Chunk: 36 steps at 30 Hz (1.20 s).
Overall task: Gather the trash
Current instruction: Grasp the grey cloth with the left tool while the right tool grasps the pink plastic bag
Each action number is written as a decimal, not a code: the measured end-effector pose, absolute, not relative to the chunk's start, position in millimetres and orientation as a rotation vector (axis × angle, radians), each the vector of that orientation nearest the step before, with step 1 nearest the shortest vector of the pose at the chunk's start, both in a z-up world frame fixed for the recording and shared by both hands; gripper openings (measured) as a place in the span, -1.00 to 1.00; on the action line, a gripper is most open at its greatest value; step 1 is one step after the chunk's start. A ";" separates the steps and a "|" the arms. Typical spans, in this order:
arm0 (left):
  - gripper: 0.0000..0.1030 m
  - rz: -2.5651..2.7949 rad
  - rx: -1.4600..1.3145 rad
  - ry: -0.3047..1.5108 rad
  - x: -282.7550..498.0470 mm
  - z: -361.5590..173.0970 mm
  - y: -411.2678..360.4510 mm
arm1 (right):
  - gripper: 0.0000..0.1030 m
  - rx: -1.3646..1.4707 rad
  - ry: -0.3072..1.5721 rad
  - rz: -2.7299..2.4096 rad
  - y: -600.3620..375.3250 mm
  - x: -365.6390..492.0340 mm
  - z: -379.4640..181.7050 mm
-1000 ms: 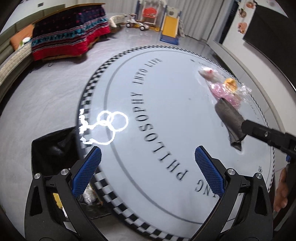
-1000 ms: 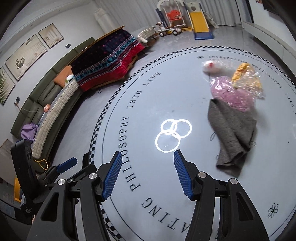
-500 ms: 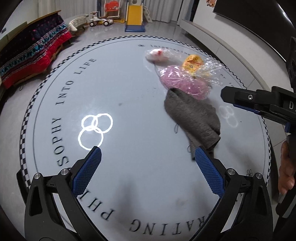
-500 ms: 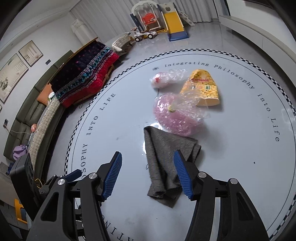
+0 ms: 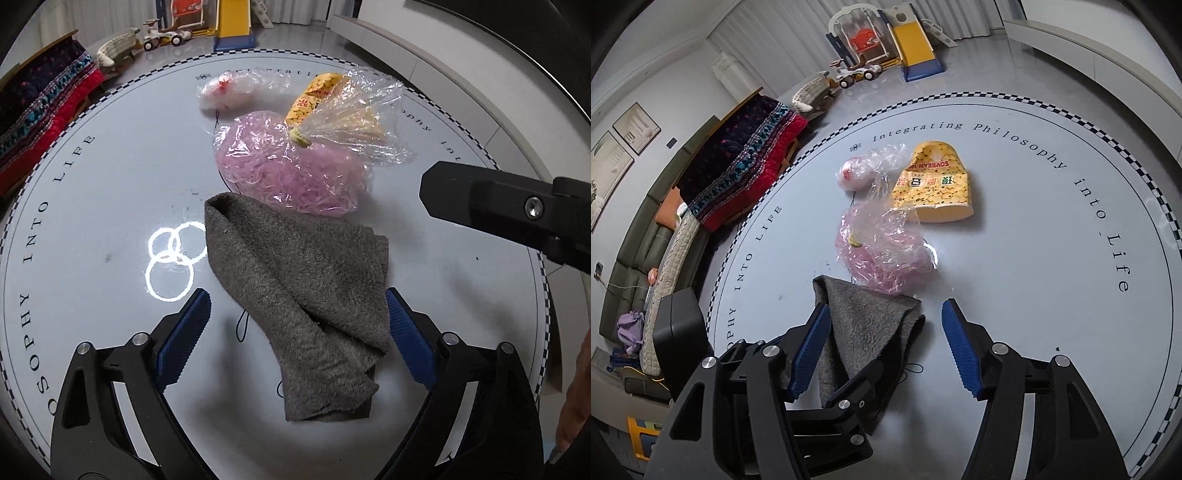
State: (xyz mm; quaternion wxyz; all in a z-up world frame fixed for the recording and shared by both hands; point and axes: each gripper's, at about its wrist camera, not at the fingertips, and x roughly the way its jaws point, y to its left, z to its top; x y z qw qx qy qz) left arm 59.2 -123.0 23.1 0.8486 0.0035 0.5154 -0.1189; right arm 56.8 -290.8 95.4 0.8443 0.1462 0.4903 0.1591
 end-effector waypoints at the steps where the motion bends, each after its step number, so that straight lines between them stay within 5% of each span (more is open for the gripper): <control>1: 0.59 -0.257 0.006 1.096 61.1 19.9 -124.7 | 0.24 0.309 1.038 0.336 -290.1 59.5 93.5; 4: 0.25 -0.250 0.007 1.089 60.4 16.6 -123.1 | 0.25 0.316 1.046 0.337 -288.8 66.4 86.4; 9: -0.62 -0.234 0.039 1.068 60.8 21.5 -108.7 | 0.25 0.306 1.066 0.342 -279.8 77.8 74.4; 11: -0.72 -0.238 0.030 1.068 61.1 22.7 -97.1 | 0.25 0.288 1.070 0.340 -273.0 82.1 71.4; 17: -0.80 -0.166 0.027 1.054 61.0 26.4 -66.7 | 0.25 0.255 1.074 0.308 -257.6 101.9 62.3; 22: -0.80 -0.149 0.038 1.044 62.4 24.9 -59.4 | 0.55 0.201 1.046 0.247 -245.8 119.8 59.0; 27: -0.80 -0.143 0.035 1.039 59.4 21.8 -54.6 | 0.57 0.150 1.065 0.219 -234.3 131.1 50.3; 34: -0.80 -0.104 0.033 1.036 61.5 21.8 -38.2 | -0.22 0.211 1.112 0.235 -235.5 128.9 41.8; 36: -0.80 -0.106 0.010 1.017 58.7 23.2 -33.2 | -0.30 0.242 1.121 0.250 -237.1 123.9 43.2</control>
